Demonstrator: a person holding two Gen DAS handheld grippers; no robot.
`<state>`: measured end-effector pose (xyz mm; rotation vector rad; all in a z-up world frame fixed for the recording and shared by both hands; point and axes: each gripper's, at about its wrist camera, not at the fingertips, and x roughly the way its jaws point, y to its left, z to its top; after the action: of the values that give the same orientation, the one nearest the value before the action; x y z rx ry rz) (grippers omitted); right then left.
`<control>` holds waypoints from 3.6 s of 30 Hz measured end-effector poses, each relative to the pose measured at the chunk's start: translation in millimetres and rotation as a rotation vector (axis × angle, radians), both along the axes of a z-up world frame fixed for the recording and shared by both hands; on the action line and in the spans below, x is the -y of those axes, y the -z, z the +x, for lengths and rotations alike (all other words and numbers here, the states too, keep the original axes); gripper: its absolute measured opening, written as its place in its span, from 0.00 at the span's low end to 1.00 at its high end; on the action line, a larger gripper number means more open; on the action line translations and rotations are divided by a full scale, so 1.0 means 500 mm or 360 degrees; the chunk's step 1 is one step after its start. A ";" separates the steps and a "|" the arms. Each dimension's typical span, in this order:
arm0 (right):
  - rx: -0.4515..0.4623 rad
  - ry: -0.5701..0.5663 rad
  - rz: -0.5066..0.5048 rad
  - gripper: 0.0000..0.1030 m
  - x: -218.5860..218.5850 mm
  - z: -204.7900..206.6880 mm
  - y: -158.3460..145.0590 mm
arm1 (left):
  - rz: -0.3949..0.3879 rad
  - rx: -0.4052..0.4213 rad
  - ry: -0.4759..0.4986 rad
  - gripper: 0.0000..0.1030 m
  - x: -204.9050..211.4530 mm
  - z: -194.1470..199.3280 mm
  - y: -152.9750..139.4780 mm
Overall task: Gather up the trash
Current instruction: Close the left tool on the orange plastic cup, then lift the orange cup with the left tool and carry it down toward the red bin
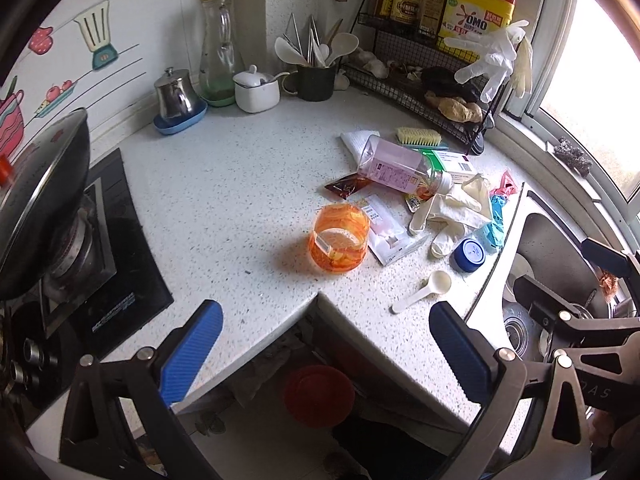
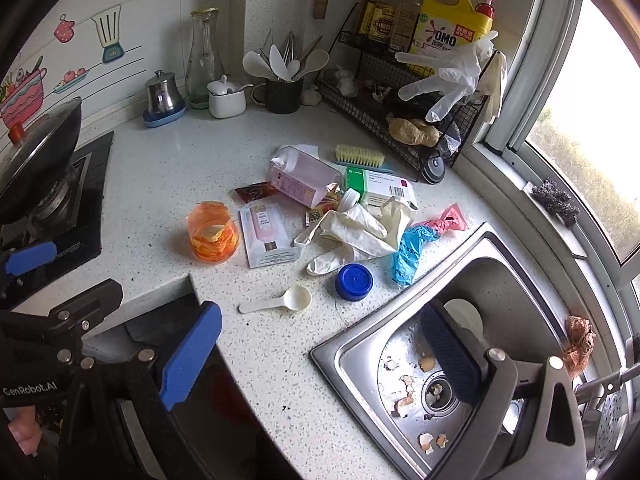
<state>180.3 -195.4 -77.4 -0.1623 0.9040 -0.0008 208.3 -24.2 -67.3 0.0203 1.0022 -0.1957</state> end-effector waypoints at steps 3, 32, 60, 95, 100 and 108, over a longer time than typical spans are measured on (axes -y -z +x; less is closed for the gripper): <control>-0.0068 0.0022 0.0013 0.97 0.022 0.059 0.025 | 0.0026 -0.0073 0.0035 0.99 0.026 0.071 0.034; -0.0336 -0.0219 0.0069 0.97 0.037 0.281 0.124 | 0.0080 -0.0311 0.0067 0.62 0.022 0.225 0.170; -0.0696 -0.1319 -0.0346 0.49 -0.174 0.278 0.252 | 0.0033 -0.0528 -0.0215 0.62 -0.027 0.076 0.197; -0.0067 -0.1372 -0.0146 0.00 -0.301 -0.100 -0.021 | -0.0136 -0.0070 -0.0301 0.62 -0.275 -0.302 -0.006; -0.0168 -0.1302 -0.0087 0.00 -0.322 -0.176 0.018 | -0.0165 -0.0155 -0.0258 0.62 -0.302 -0.363 0.030; -0.0374 -0.1136 0.0025 0.00 -0.342 -0.225 0.129 | -0.0131 -0.0291 -0.0213 0.62 -0.321 -0.386 0.144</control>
<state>67.7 -24.3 -141.9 -0.4704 1.0383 0.7001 15.2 136.4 -139.2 -0.1418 1.1727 -0.1178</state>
